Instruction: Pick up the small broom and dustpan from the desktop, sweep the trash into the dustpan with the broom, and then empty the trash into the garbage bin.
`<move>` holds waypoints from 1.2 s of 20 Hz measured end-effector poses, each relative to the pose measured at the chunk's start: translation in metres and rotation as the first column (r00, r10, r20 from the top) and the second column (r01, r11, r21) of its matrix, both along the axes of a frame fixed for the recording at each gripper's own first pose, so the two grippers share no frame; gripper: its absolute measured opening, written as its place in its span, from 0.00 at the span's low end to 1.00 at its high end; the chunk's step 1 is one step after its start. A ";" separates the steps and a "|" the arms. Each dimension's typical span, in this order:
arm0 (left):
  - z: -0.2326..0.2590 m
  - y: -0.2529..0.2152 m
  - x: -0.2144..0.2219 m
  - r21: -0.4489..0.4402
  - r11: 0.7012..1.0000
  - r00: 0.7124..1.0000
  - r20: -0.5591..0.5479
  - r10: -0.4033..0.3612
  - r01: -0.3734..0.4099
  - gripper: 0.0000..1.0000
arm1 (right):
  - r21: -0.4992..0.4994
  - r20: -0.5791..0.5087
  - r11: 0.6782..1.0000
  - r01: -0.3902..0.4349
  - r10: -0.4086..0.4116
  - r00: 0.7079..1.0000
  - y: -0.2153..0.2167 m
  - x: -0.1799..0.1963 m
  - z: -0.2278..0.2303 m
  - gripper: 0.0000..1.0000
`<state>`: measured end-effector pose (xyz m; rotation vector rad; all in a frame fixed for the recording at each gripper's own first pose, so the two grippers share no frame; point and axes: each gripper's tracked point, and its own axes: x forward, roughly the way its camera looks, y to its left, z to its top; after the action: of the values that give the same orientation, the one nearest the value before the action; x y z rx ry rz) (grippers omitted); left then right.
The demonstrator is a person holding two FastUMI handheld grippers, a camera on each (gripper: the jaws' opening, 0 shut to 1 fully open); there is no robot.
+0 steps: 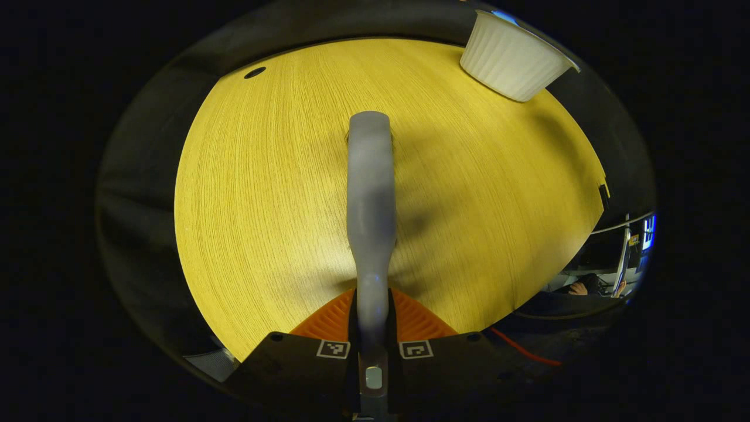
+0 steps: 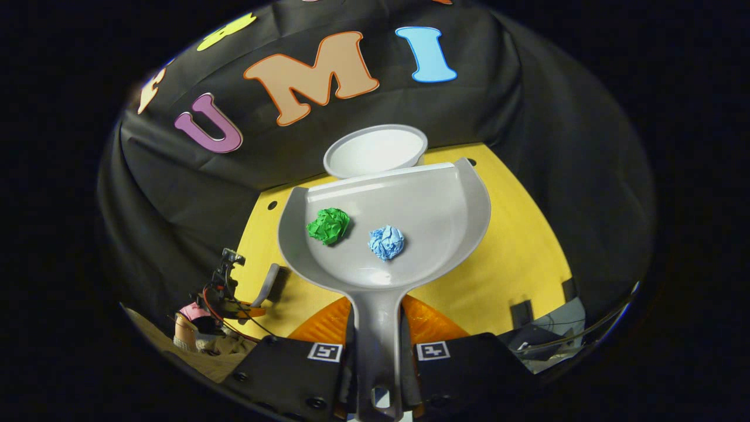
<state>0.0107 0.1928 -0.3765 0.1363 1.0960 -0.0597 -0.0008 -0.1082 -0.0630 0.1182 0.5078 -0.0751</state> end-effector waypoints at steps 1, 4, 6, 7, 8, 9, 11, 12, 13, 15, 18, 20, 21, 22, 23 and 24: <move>0.000 0.001 0.003 0.002 1.000 1.000 -0.001 -0.002 0.002 0.16 | -0.003 -0.018 1.000 0.012 -0.012 1.000 -0.008 0.004 0.010 0.31; -0.009 -0.011 0.003 0.007 1.000 1.000 -0.005 0.005 -0.005 0.16 | -0.010 -0.103 1.000 0.029 -0.030 0.994 -0.028 0.020 0.031 0.32; -0.005 -0.007 0.005 0.003 1.000 1.000 -0.009 0.020 -0.020 0.16 | -0.042 -0.163 0.999 0.032 -0.038 0.986 -0.039 0.033 0.041 0.32; -0.004 -0.005 0.006 0.003 1.000 1.000 -0.010 0.024 -0.024 0.16 | -0.055 -0.196 0.998 0.031 -0.041 0.980 -0.043 0.041 0.046 0.32; -0.005 -0.004 0.006 0.004 1.000 1.000 -0.012 0.026 -0.026 0.16 | -0.059 -0.229 0.998 0.031 -0.044 0.973 -0.044 0.048 0.051 0.32; -0.006 -0.005 0.004 0.005 1.000 1.000 -0.013 0.028 -0.028 0.16 | -0.060 -0.263 0.998 0.033 -0.048 0.964 -0.046 0.055 0.056 0.32; -0.007 -0.004 0.004 0.006 0.999 0.999 -0.011 0.036 -0.036 0.16 | -0.078 -0.330 0.997 0.028 -0.052 0.943 -0.048 0.067 0.063 0.32; -0.006 -0.003 0.003 0.007 0.999 0.999 -0.012 0.041 -0.040 0.16 | -0.092 -0.358 0.995 0.025 -0.056 0.932 -0.048 0.065 0.067 0.32; -0.006 -0.003 0.002 0.012 0.999 0.999 -0.014 0.046 -0.046 0.16 | -0.105 -0.387 0.994 0.015 -0.055 0.921 -0.047 0.065 0.072 0.32; -0.008 -0.001 -0.003 0.024 0.998 0.998 -0.025 0.053 -0.052 0.16 | -0.107 -0.432 0.994 0.012 -0.057 0.900 -0.042 0.076 0.083 0.32; -0.010 -0.001 -0.005 0.039 0.997 0.998 -0.032 0.062 -0.060 0.16 | -0.104 -0.511 0.994 0.030 -0.079 0.856 -0.035 0.078 0.093 0.32; -0.009 -0.001 -0.005 0.032 0.997 0.997 -0.031 0.071 -0.070 0.16 | -0.111 -0.547 0.993 0.037 -0.093 0.832 -0.036 0.078 0.097 0.32; -0.009 -0.001 -0.005 0.033 0.997 0.997 -0.031 0.072 -0.071 0.16 | -0.106 -0.558 0.993 0.047 -0.099 0.824 -0.035 0.078 0.098 0.32; -0.009 0.000 -0.005 0.037 0.997 0.997 -0.031 0.072 -0.070 0.16 | -0.100 -0.569 0.994 0.051 -0.099 0.817 -0.033 0.079 0.099 0.32; -0.011 -0.001 -0.005 0.038 0.997 0.997 -0.031 0.070 -0.069 0.16 | -0.100 -0.575 0.994 0.052 -0.100 0.812 -0.032 0.079 0.100 0.32; -0.011 0.000 -0.005 0.038 0.997 0.997 -0.031 0.070 -0.068 0.16 | -0.105 -0.578 0.993 0.046 -0.099 0.810 -0.031 0.079 0.100 0.32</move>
<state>0.0056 0.1926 -0.3873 0.1310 1.1336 0.0203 0.0786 -0.1397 0.0366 0.0257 1.1193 -0.2127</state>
